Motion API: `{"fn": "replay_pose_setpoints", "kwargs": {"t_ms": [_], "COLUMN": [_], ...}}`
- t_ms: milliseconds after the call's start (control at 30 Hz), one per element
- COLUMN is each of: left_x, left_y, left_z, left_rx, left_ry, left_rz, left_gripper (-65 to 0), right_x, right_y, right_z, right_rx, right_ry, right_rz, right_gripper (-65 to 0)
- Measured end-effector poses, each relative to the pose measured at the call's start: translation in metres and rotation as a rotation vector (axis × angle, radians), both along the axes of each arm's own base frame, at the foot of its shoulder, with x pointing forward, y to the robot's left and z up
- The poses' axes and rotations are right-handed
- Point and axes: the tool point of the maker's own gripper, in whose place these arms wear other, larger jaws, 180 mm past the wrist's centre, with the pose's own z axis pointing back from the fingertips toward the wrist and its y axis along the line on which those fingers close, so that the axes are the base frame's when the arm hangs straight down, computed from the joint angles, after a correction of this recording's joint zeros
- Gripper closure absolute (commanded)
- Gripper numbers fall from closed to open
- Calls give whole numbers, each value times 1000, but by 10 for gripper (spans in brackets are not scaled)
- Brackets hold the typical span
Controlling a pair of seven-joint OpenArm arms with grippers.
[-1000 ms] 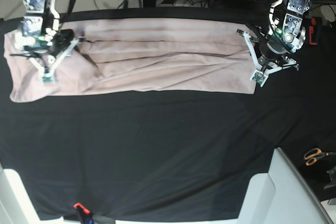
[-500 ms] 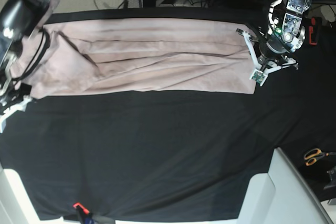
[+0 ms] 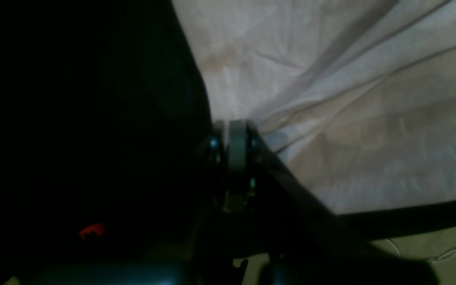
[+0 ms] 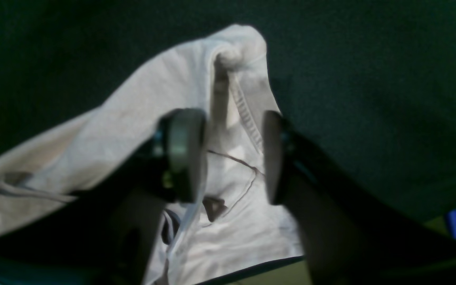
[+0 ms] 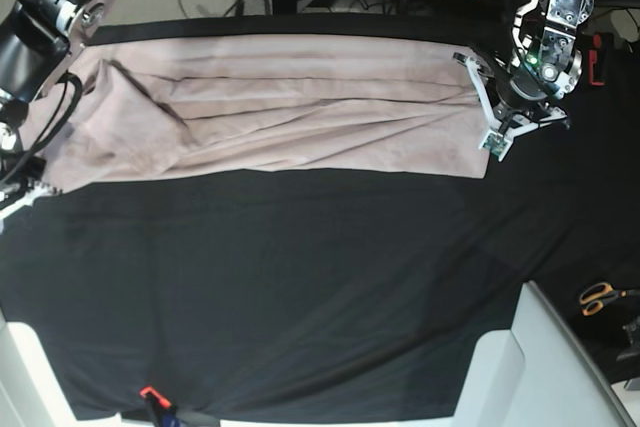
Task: Fold the T-shirt properly
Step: 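Release the shirt with the right gripper and raise it away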
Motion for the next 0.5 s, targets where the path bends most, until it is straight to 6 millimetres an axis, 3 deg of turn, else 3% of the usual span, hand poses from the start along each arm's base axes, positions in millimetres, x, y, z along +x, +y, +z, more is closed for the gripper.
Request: {"fn": "replay_pose_setpoints", "kwargs": {"t_ms": [233,367,400,500], "left_x": [0,0,0,0], "left_y": [0,0,0,0], "left_z": [0,0,0,0], "left_rx": [0,0,0,0], "left_ry": [1,0,0,0], "left_rz": [0,0,0,0], "left_gripper": [0,0,0,0], "right_x": [-3,-1,0,-3], "right_y": [5,17,20,23], "right_z": [-2,-7,-8,-17], "right_rx": [13,37,43,64], "right_ry": [22,17,19,43], "right_rz": [25,32,35,37], "right_gripper": [-200,-185,-159,0]}}
